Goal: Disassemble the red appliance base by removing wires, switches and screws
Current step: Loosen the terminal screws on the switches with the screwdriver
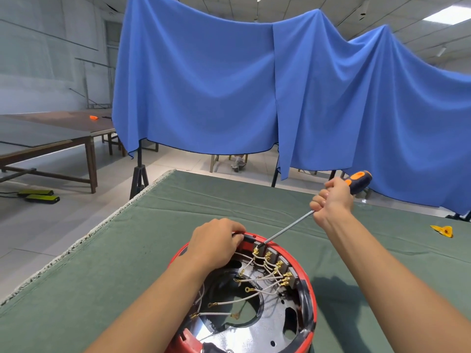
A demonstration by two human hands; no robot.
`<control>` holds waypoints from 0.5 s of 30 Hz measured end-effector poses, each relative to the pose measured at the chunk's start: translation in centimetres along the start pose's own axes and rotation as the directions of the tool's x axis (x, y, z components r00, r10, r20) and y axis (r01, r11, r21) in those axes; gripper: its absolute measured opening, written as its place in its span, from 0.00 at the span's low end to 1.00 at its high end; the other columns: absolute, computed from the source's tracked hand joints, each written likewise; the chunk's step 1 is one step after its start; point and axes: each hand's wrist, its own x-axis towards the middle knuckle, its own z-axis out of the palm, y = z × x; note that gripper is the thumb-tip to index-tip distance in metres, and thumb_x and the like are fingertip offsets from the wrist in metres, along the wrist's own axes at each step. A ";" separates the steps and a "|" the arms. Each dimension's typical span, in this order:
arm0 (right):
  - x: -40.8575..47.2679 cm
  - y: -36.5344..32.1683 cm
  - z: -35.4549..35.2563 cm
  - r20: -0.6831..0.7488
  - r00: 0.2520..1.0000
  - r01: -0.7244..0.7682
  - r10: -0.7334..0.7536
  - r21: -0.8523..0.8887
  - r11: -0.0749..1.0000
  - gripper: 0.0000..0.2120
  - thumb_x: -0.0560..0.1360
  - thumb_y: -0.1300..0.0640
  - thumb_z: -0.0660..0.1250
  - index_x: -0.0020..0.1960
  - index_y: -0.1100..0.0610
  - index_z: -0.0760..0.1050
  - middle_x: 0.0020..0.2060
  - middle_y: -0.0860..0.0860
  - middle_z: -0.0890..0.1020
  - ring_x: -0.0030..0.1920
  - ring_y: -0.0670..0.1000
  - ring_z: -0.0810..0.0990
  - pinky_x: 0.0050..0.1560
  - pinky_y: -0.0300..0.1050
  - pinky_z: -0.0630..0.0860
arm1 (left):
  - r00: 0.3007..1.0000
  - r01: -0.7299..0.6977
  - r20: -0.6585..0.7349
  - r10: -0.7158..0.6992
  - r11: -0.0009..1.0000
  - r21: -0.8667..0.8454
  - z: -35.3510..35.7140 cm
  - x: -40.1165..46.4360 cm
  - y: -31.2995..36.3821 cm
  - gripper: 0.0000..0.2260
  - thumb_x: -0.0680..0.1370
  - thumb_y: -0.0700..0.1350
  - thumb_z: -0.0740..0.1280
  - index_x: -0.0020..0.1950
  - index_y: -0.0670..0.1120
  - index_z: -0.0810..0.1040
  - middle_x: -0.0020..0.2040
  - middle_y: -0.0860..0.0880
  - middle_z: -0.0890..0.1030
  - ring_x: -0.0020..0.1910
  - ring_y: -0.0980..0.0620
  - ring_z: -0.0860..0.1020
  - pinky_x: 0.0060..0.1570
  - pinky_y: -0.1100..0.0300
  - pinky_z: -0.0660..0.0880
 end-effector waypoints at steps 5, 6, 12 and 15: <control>-0.2 2.3 -0.1 0.047 0.996 -0.079 0.081 -0.039 0.996 0.15 0.71 0.64 0.57 0.33 0.52 0.53 0.18 0.46 0.56 0.17 0.46 0.51 0.19 0.32 0.48 | 1.000 0.009 -0.002 -0.009 1.000 0.003 0.1 0.2 -0.2 0.11 0.80 0.53 0.60 0.59 0.60 0.77 0.58 0.56 0.80 0.59 0.50 0.75 0.50 0.56 0.70; -0.4 2.2 0.1 0.056 0.996 -0.068 0.070 -0.046 0.997 0.15 0.71 0.64 0.57 0.33 0.52 0.54 0.18 0.46 0.56 0.17 0.46 0.51 0.19 0.33 0.49 | 1.000 0.006 -0.001 -0.006 1.000 0.005 0.2 0.2 -0.1 0.11 0.80 0.53 0.60 0.59 0.60 0.77 0.58 0.56 0.80 0.58 0.51 0.76 0.49 0.57 0.69; -1.8 -1.2 0.6 0.124 0.987 0.103 -0.105 0.024 0.994 0.15 0.69 0.63 0.60 0.31 0.53 0.56 0.18 0.46 0.57 0.18 0.47 0.52 0.20 0.33 0.50 | 1.000 -0.002 -0.031 0.001 1.000 -0.019 0.1 0.1 0.0 0.11 0.79 0.50 0.60 0.59 0.57 0.77 0.58 0.55 0.80 0.59 0.50 0.75 0.52 0.55 0.71; -3.2 -1.8 0.5 0.163 0.969 0.179 -0.186 0.054 0.982 0.16 0.69 0.62 0.61 0.29 0.53 0.56 0.18 0.47 0.58 0.18 0.47 0.53 0.21 0.34 0.50 | 0.994 -0.012 -0.109 0.000 0.995 -0.102 0.1 -0.2 0.4 0.11 0.77 0.45 0.61 0.57 0.53 0.77 0.54 0.54 0.81 0.56 0.51 0.76 0.51 0.56 0.72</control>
